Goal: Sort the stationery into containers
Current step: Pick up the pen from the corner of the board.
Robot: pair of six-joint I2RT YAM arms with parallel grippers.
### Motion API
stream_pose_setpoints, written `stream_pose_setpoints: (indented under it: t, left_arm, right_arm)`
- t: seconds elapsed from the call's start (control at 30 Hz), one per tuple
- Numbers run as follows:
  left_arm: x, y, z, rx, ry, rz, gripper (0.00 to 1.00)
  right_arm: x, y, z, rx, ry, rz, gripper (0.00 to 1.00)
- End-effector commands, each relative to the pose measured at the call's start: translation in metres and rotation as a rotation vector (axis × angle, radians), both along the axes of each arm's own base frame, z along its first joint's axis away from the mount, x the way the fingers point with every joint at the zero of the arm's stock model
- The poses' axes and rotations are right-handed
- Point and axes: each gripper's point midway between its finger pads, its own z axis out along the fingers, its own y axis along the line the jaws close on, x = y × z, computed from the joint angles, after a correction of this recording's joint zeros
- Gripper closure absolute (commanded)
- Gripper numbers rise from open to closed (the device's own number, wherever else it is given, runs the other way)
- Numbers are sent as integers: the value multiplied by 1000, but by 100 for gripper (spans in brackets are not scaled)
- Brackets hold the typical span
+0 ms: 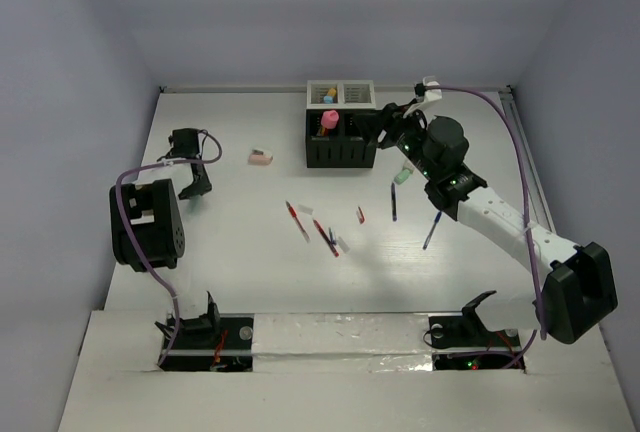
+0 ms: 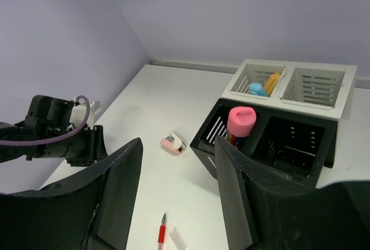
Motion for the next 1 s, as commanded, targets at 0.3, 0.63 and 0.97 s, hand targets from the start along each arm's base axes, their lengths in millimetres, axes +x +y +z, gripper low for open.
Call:
stream_pose_setpoints:
  t: [0.3, 0.63, 0.97]
  left_arm:
    - [-38, -25, -6, -130, 84, -14, 39]
    - [-61, -30, -22, -163, 172, 23, 48]
    - [-56, -41, -29, -220, 153, -1, 91]
  right_arm:
    - [-5, 12, 9, 28, -3, 76, 38]
    - [-7, 12, 11, 29, 0, 84, 38]
    - [-2, 17, 0, 17, 32, 89, 38]
